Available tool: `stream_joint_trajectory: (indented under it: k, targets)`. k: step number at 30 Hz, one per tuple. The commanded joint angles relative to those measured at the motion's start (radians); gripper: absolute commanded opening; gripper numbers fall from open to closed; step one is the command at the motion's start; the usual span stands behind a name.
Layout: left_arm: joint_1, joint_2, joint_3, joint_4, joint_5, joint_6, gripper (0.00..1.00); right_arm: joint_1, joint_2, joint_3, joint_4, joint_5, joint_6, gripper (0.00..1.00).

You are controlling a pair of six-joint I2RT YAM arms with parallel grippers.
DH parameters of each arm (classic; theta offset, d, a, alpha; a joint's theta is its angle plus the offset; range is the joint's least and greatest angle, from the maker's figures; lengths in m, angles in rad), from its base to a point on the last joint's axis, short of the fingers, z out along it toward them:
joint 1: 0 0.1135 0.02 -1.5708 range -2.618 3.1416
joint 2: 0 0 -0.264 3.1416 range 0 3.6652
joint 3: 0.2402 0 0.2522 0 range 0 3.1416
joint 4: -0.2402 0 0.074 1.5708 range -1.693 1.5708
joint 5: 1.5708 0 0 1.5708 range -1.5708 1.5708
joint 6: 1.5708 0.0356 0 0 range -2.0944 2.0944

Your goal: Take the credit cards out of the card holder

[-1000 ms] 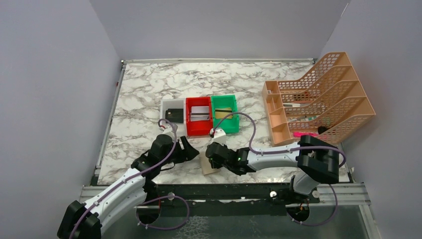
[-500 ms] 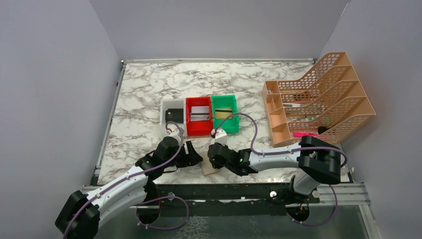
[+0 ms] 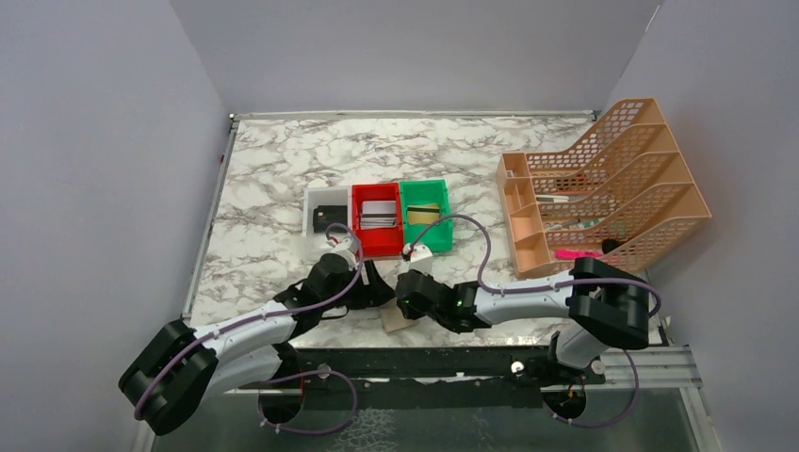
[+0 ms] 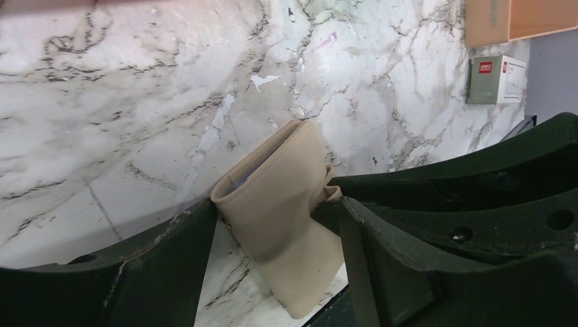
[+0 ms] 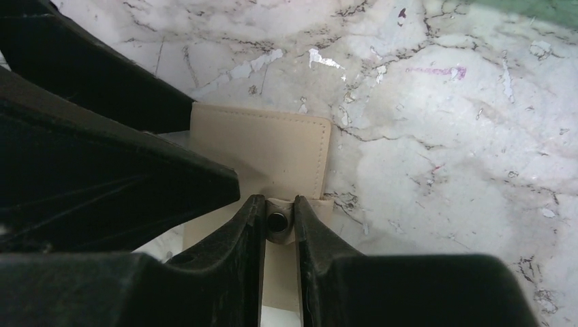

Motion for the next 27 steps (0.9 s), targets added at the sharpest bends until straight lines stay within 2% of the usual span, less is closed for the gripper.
stream_joint_trajectory:
  k: [1,4,7,11,17,24,27]
  targets:
    - [-0.037,0.042,-0.059,0.113,0.000,-0.033,0.68,0.011,-0.013,-0.057,-0.034,-0.103,0.039,0.18]
    - [-0.075,0.077,-0.039,0.107,-0.019,-0.021,0.66,0.011,-0.026,-0.061,-0.027,-0.111,0.038,0.17]
    - [-0.095,0.122,-0.049,0.109,-0.042,-0.043,0.58,0.011,-0.040,-0.072,-0.014,-0.106,0.048,0.14]
    - [-0.122,0.131,-0.072,0.111,-0.065,-0.053,0.43,0.012,-0.067,-0.092,0.016,-0.112,0.065,0.10]
    - [-0.123,0.055,-0.111,0.093,-0.109,-0.059,0.20,0.010,-0.127,-0.110,-0.005,-0.075,0.079,0.07]
    - [-0.123,0.011,-0.097,0.008,-0.157,-0.036,0.07,0.005,-0.202,-0.163,-0.074,-0.004,0.139,0.09]
    - [-0.122,0.012,-0.097,0.008,-0.159,-0.036,0.06,-0.003,-0.217,-0.186,-0.068,-0.007,0.144,0.09]
